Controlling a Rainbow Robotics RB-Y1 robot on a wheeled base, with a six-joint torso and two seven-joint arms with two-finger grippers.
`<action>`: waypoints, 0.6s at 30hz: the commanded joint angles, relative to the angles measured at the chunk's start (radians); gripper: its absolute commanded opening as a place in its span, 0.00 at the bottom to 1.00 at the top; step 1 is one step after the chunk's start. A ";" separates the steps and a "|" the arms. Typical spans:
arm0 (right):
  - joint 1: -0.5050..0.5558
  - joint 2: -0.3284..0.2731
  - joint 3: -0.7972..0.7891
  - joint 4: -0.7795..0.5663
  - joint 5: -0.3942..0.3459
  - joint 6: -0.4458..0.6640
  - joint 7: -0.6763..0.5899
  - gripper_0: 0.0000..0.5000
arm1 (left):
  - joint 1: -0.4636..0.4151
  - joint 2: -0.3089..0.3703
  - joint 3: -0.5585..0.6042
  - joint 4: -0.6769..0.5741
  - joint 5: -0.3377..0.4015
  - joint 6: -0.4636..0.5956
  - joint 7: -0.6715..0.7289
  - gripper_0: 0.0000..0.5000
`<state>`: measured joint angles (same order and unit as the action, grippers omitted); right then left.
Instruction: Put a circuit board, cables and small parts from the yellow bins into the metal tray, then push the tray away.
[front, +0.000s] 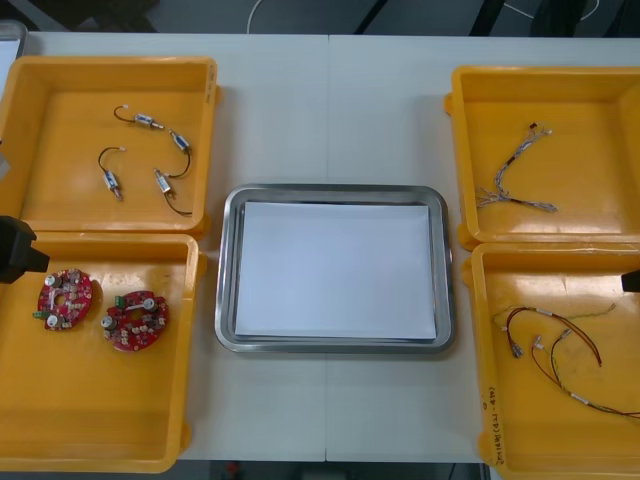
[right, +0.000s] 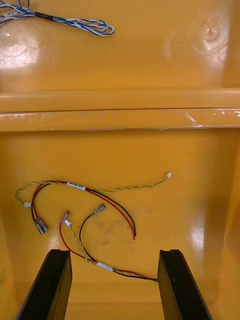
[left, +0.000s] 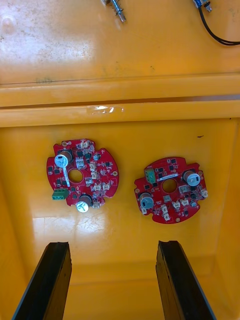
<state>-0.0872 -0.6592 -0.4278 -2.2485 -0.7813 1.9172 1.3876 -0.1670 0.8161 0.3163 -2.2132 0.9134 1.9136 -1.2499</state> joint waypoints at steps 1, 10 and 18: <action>0.017 -0.039 0.015 -0.031 0.007 0.003 0.027 1.00 | 0.020 0.043 0.026 -0.026 0.007 0.006 -0.017 1.00; 0.017 -0.039 0.015 -0.031 0.007 0.003 0.027 1.00 | 0.020 0.043 0.026 -0.026 0.007 0.006 -0.017 1.00; 0.017 -0.039 0.015 -0.031 0.007 0.003 0.027 1.00 | 0.020 0.043 0.026 -0.026 0.007 0.006 -0.017 1.00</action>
<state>-0.0872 -0.6592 -0.4278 -2.2485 -0.7813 1.9172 1.3876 -0.1670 0.8161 0.3163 -2.2132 0.9134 1.9136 -1.2499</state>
